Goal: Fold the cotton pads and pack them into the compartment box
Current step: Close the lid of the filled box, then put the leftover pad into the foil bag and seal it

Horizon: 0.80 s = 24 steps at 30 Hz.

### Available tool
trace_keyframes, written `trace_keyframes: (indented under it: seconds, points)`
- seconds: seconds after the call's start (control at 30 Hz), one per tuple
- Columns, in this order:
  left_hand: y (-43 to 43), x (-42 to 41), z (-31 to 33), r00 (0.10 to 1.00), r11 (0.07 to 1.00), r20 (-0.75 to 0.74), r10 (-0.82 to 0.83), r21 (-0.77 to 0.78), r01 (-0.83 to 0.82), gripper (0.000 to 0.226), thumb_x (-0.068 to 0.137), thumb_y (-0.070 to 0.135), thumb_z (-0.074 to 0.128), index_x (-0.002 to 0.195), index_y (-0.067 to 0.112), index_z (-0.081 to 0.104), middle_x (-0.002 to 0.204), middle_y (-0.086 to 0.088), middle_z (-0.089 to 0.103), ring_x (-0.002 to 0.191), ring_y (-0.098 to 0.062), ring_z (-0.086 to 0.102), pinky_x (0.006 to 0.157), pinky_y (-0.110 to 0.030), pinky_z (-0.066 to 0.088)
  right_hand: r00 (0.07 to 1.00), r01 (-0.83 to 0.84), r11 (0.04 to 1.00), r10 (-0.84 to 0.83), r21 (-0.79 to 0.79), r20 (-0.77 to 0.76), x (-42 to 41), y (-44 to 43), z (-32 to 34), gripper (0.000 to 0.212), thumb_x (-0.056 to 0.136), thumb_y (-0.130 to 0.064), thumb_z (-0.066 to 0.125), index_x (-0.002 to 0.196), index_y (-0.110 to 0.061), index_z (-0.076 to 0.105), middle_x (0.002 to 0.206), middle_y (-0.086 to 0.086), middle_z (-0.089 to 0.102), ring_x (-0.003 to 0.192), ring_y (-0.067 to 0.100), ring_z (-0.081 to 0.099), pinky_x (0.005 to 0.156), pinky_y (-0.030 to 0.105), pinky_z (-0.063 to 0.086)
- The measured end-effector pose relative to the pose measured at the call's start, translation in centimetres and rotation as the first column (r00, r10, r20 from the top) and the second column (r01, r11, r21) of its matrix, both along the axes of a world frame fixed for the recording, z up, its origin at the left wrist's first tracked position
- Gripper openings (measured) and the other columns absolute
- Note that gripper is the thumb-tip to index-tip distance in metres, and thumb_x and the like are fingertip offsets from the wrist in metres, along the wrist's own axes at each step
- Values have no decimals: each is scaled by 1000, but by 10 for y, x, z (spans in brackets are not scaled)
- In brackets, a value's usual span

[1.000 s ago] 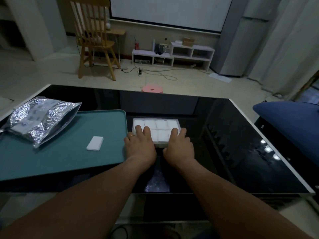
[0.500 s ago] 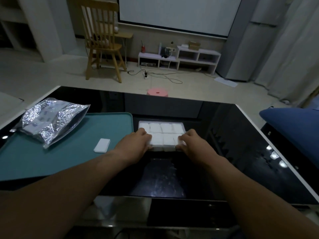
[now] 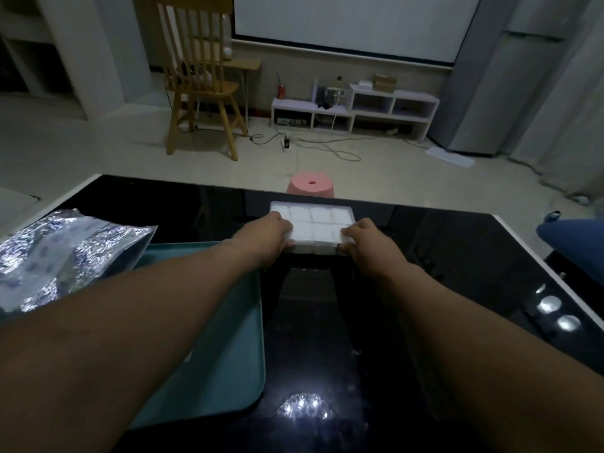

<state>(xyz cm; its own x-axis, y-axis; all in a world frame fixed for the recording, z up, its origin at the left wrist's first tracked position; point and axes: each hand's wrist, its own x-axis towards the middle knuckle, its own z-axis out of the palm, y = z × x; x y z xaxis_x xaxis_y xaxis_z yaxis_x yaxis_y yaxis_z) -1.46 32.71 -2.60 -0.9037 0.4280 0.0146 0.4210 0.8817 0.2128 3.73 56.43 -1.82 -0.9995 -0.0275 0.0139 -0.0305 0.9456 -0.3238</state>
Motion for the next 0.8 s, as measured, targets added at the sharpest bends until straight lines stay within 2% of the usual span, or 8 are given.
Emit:
trace_keyframes:
  seconds: [0.17,0.33,0.4,0.5,0.57,0.6,0.7,0.8]
  points:
    - [0,-42,-1,1000,999,-19,19,-41,-19,30,101,38,58,122,18,64,122,-9,52,104,-33,61,90,-46,54,1000,19,999,-19,26,-4,-45,-2,-3,37,104,-35,60,134,-14,61,137,7,46,114,31,59,100,41,47]
    - [-8,-29,15,998,996,43,36,-83,-33,67,95,52,64,152,24,42,150,-10,40,124,-36,55,103,-50,49,1000,23,984,-20,177,-23,-33,-11,2,61,101,-45,59,153,-18,43,158,11,35,133,38,45,112,50,41]
    - [-23,-5,34,999,999,8,48,7,-48,80,94,51,66,160,30,24,157,-10,34,133,-37,51,108,-52,45,993,28,985,-9,172,-114,-12,-30,13,68,99,-44,61,158,-17,37,158,13,37,136,39,41,112,53,41]
    - [-62,46,69,989,966,-113,94,252,-63,62,99,37,64,155,24,39,148,-9,48,131,-29,52,110,-46,44,971,-85,992,103,89,-217,34,-80,37,39,98,-36,61,133,-18,65,131,12,64,119,34,57,96,44,50]
    - [-104,92,83,971,935,-199,135,349,-58,42,99,30,64,140,20,57,130,-7,59,116,-24,59,101,-41,49,969,-217,976,212,-29,-122,73,-126,46,21,97,-35,61,109,-23,74,110,5,74,103,28,66,85,38,54]
    - [-129,119,83,956,917,-235,174,394,-70,34,98,27,64,131,18,62,121,-7,62,108,-25,61,95,-40,50,959,-283,958,281,-53,-46,91,-151,44,22,97,-37,62,109,-24,74,111,2,75,103,26,68,87,37,55]
    - [-194,185,55,883,868,-283,375,441,-227,26,91,33,64,111,17,63,107,-11,61,101,-32,60,87,-45,50,917,-366,931,361,-4,170,119,-210,19,47,96,-44,65,137,-22,61,136,7,67,124,29,62,102,36,51]
    - [-232,221,27,817,831,-207,539,293,-473,51,80,57,57,112,18,54,114,-15,55,109,-40,54,88,-53,52,920,-313,948,287,61,268,126,-246,0,67,94,-47,68,146,-11,48,147,17,47,130,39,55,108,42,45]
